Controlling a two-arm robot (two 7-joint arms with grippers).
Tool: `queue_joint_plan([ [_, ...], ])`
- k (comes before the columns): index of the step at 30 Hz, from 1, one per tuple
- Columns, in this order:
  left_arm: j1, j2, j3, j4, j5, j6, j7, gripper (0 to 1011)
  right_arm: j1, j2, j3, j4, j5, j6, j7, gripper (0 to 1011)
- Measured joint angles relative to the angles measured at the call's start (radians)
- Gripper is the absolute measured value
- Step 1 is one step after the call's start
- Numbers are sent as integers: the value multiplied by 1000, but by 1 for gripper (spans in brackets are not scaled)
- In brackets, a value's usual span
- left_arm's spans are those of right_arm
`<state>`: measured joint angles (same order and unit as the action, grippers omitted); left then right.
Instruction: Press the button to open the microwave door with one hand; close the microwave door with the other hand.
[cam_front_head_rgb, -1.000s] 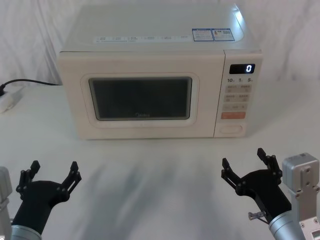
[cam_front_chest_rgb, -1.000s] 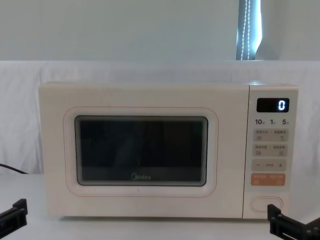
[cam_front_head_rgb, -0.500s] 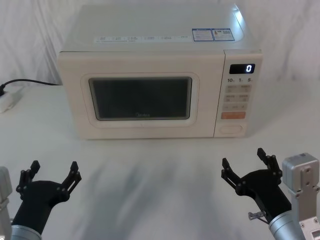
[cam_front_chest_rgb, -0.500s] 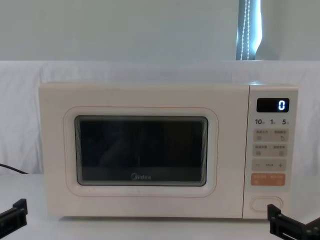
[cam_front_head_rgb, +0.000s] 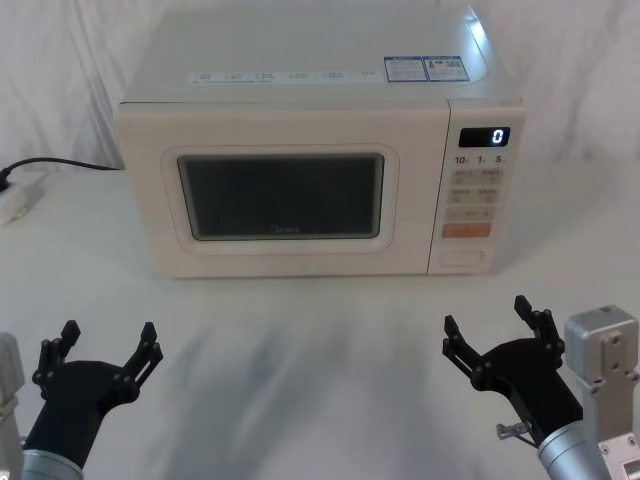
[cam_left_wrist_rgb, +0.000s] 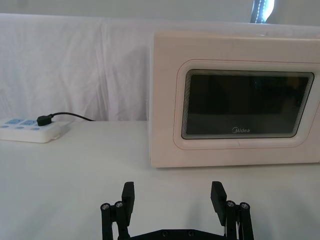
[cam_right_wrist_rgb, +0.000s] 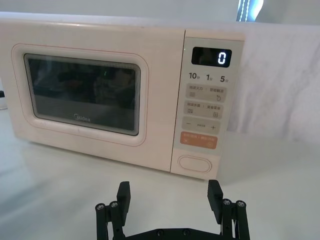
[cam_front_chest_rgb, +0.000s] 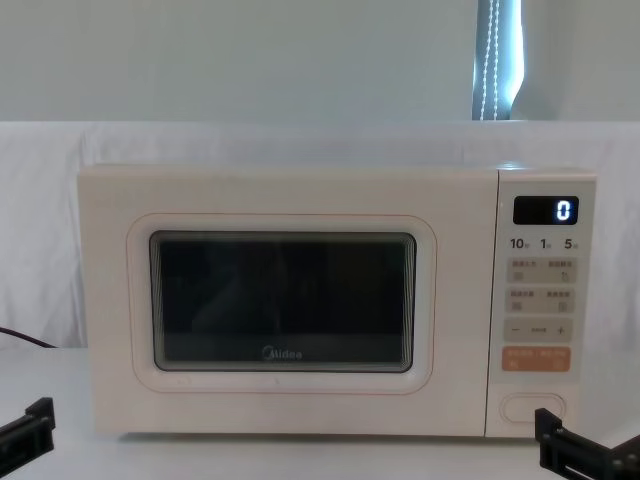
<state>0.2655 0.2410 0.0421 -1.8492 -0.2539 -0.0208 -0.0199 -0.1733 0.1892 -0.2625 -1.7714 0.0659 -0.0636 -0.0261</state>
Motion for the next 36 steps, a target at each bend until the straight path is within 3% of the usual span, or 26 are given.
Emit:
queue_joint_plan([
  [17,0,0,0,0,0,0,0,1001,0,0,0,0,0,0,0,968],
  [26,0,0,0,0,0,0,0,1001,0,0,0,0,0,0,0,746],
  [36,0,0,0,0,0,0,0,1001,0,0,0,0,0,0,0,410],
])
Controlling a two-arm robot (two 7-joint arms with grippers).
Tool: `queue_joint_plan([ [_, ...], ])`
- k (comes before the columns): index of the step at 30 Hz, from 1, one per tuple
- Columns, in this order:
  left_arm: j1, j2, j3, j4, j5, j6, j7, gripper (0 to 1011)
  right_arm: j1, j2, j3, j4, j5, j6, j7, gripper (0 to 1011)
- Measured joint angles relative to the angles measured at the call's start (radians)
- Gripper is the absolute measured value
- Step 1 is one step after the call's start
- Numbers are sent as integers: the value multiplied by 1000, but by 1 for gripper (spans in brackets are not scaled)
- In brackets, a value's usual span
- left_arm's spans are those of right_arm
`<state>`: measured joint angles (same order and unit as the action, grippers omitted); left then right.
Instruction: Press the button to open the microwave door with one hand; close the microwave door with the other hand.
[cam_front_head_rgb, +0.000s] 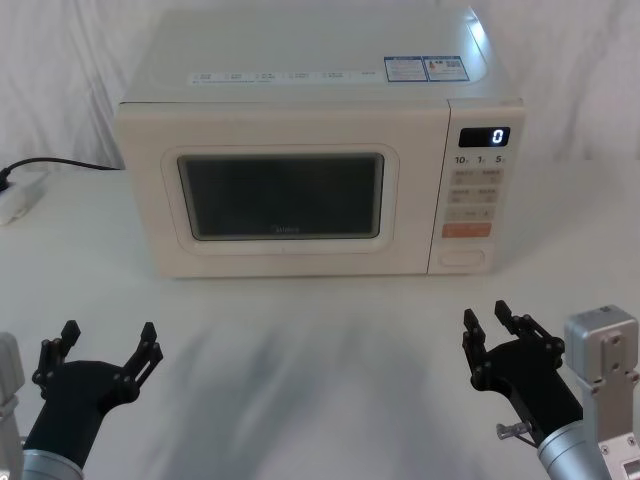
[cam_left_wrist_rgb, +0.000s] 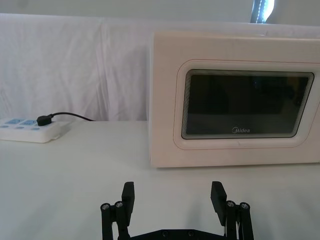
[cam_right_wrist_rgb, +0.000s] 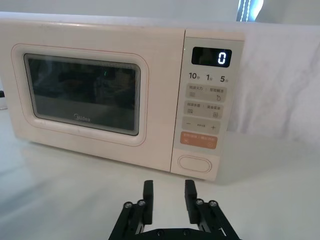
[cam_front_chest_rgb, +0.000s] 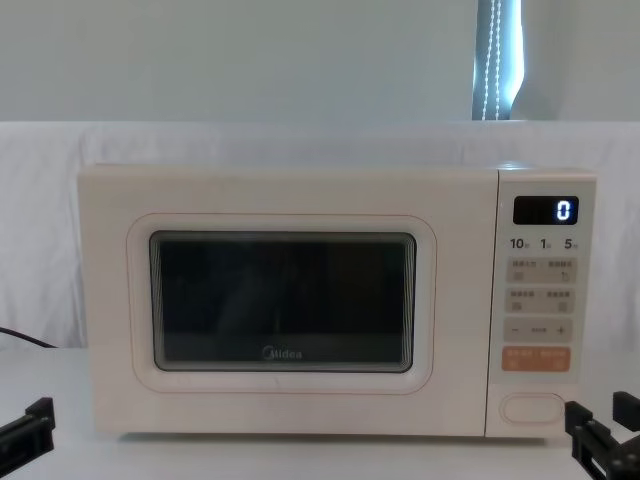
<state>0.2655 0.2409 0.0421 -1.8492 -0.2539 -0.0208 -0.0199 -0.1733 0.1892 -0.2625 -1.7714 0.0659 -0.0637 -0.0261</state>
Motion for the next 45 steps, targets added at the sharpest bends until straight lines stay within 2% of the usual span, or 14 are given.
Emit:
queue_joint_plan([
  [14,0,0,0,0,0,0,0,1001,0,0,0,0,0,0,0,3],
  [41,0,0,0,0,0,0,0,1001,0,0,0,0,0,1,0,0],
  [45,0,0,0,0,0,0,0,1001,10,-8,1,-3,-7,36,17,0],
])
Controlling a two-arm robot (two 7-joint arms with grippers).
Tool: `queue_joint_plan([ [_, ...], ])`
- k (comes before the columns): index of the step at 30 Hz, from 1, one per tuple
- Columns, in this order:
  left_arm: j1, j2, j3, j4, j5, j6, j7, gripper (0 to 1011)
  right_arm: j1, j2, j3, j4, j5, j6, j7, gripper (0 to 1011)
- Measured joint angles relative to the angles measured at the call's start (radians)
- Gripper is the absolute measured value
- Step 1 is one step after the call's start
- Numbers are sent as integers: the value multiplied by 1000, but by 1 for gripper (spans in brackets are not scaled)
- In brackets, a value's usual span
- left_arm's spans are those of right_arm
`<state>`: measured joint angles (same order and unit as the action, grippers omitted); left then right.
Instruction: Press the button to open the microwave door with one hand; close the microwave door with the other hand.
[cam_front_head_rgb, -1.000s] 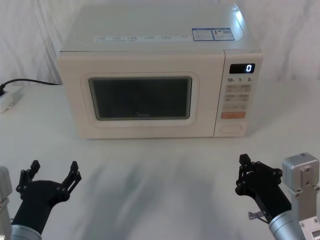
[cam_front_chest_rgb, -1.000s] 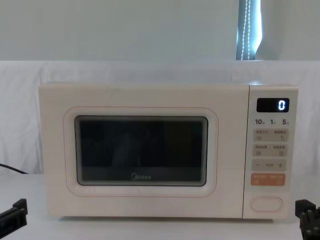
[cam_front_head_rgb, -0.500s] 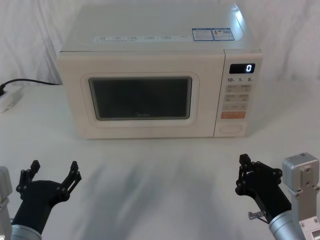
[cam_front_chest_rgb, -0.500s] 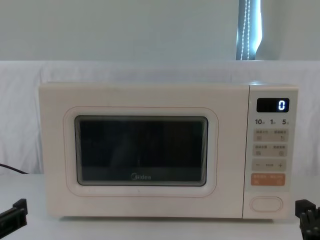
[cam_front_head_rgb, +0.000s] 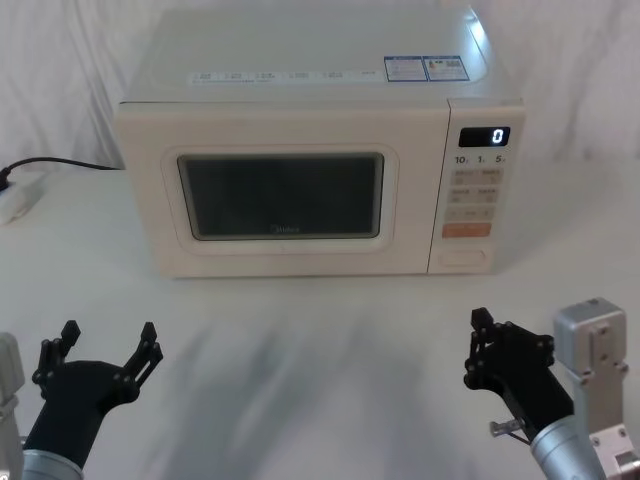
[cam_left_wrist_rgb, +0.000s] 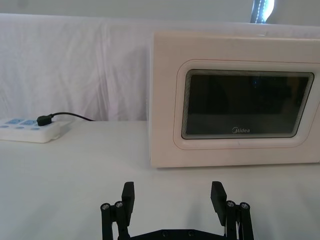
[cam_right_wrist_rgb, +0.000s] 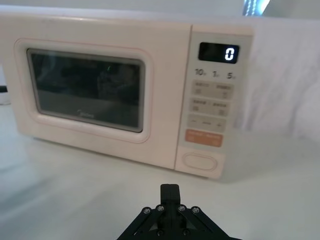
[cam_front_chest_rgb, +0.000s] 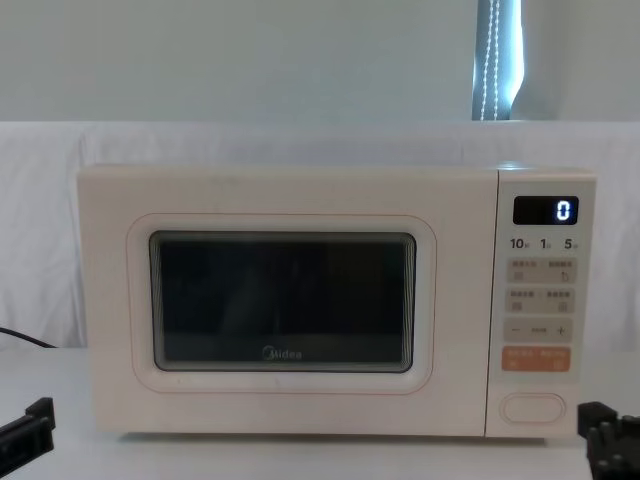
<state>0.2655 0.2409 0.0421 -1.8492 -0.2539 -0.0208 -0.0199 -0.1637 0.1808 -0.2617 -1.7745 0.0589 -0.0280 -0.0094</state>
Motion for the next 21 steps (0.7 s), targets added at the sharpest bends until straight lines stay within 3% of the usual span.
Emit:
queue_joint_plan([
  [9,0,0,0,0,0,0,0,1001,44,-39,-7,6,-21,105,35,0],
  [16,0,0,0,0,0,0,0,1001,100,-103,2,48,-40,210,22,0],
  [21,0,0,0,0,0,0,0,1001,139,-147,17,92,-45,240,7,0],
])
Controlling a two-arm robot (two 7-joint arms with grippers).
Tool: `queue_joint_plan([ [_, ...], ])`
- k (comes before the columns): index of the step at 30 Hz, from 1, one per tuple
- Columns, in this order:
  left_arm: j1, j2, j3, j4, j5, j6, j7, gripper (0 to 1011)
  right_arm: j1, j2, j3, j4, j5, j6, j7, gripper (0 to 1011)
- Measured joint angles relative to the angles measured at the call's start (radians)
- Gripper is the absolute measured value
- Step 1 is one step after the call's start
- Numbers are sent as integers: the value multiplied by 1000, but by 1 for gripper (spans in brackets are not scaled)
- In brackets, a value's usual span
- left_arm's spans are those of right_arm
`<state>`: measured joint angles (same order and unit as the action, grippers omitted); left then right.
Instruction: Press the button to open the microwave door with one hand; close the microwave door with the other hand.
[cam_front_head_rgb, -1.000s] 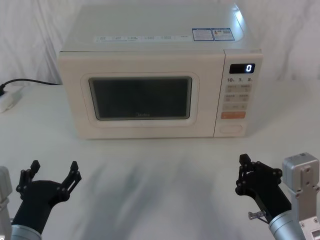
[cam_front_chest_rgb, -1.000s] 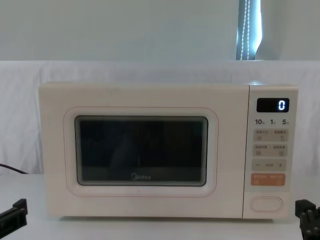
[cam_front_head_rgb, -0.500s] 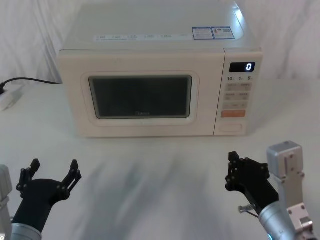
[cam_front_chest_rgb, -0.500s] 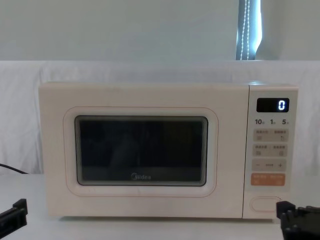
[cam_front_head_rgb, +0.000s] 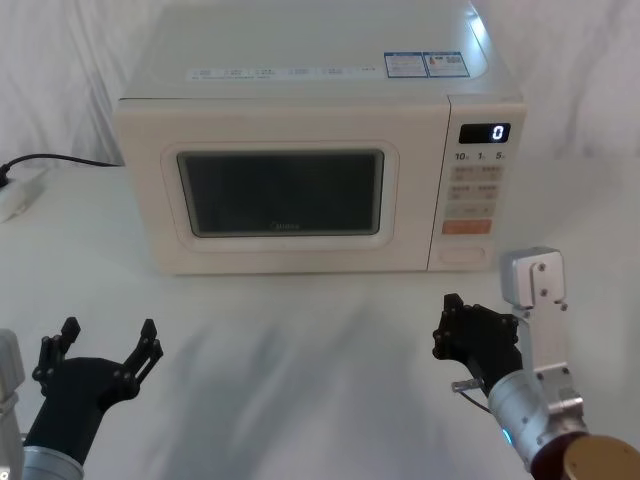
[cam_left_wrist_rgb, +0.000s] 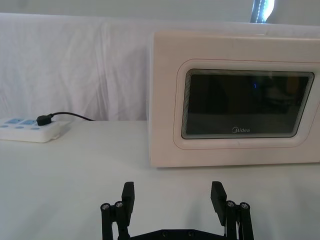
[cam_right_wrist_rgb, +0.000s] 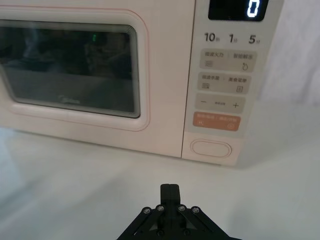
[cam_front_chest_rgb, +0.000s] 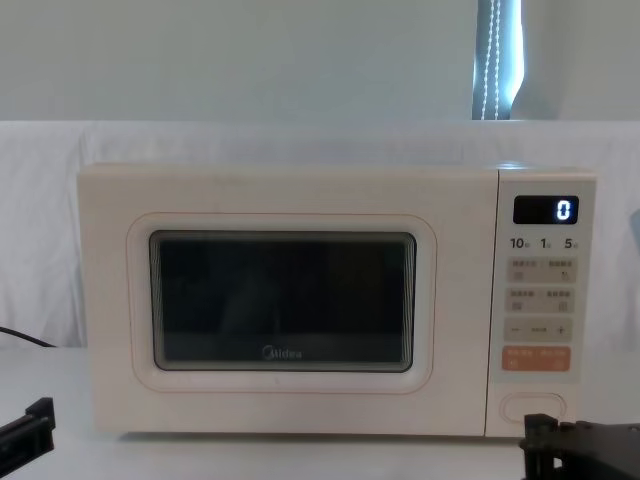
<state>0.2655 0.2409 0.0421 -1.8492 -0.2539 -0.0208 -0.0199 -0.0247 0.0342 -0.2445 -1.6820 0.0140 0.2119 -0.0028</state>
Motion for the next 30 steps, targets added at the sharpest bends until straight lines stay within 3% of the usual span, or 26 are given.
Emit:
queue_joint_plan([
  [8,0,0,0,0,0,0,0,1001,69,-61,15,82,-24,10,-18,0],
  [21,0,0,0,0,0,0,0,1001,174,-130,53,239,-50,-2,-31,0],
  [30,0,0,0,0,0,0,0,1001,229,-153,73,318,-83,-17,-46,0],
])
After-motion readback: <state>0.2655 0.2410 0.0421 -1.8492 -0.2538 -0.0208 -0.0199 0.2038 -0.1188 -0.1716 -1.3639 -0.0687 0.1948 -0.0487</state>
